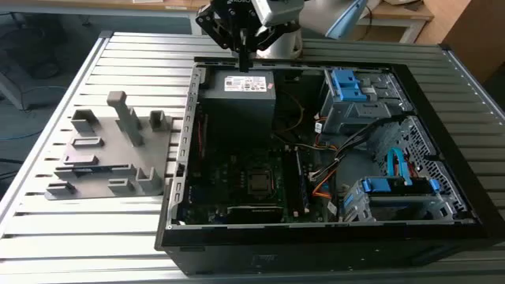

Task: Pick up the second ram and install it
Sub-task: 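Reach for the second ram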

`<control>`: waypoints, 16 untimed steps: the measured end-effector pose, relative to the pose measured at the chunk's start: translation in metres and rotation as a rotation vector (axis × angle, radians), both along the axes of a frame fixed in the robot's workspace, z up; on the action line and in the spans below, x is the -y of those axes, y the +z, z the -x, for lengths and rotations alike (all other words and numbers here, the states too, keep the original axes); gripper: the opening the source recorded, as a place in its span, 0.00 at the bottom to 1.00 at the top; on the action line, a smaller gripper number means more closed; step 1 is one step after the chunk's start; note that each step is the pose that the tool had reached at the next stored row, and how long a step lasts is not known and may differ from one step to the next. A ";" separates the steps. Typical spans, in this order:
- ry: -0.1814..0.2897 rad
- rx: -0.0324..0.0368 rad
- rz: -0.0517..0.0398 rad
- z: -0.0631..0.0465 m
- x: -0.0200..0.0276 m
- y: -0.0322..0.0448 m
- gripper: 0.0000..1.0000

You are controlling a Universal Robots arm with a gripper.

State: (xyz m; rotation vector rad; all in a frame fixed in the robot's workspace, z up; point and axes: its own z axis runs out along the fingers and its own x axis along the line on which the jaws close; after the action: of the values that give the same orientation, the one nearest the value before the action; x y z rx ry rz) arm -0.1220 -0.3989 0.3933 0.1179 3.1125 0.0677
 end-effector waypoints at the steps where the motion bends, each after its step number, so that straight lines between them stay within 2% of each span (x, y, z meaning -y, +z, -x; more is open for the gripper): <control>1: 0.000 0.0000 0.0000 0.000 0.0000 0.0000 0.10; 7: 0.000 -0.0001 0.0002 0.003 0.0000 0.0001 0.10; 13: 0.000 -0.0001 0.0001 0.024 0.0000 0.0000 0.10; 16: 0.000 0.0001 0.0000 0.031 0.0000 0.0000 0.10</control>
State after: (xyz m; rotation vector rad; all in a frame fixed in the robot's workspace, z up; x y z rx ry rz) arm -0.1534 -0.3989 0.3933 0.1181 3.1124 0.0677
